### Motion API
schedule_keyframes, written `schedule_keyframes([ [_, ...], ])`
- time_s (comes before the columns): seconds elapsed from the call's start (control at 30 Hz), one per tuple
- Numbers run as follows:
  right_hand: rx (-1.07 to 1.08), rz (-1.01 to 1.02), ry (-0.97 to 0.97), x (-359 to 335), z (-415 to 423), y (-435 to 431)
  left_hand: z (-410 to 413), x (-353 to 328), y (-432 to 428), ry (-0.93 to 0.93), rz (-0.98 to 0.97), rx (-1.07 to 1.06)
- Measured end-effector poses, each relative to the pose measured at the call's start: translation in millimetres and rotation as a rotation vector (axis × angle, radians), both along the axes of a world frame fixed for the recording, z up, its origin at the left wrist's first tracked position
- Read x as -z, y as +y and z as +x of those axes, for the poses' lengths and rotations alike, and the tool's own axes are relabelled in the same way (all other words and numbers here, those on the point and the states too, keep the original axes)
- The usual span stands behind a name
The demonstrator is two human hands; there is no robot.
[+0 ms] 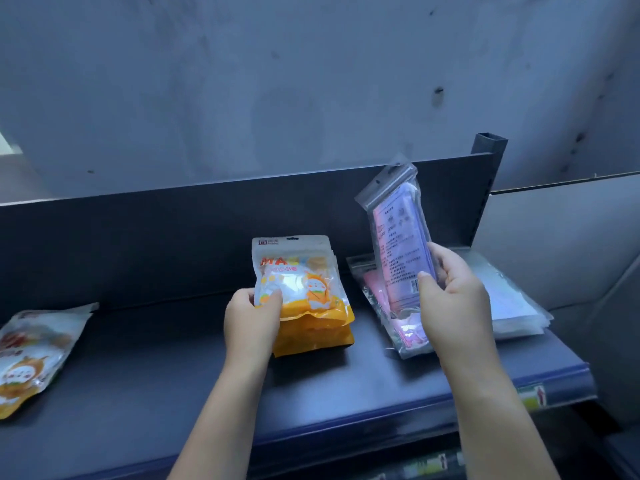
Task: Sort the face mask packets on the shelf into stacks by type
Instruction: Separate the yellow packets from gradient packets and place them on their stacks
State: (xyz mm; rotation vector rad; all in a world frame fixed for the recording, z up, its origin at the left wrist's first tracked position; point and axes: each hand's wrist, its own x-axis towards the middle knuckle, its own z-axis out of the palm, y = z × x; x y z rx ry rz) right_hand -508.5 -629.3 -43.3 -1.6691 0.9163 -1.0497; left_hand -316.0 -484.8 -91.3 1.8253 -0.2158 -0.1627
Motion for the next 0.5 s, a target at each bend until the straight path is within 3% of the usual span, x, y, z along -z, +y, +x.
schedule_keyframes([
  [0.2, 0.104, -0.104, 0.149, 5, 7, -3, 5, 5, -3, 0.050, 0.040, 0.040],
  [0.5, 0.287, -0.266, 0.286, 36, 27, -14, 8, 10, -3, 0.110, -0.073, 0.038],
])
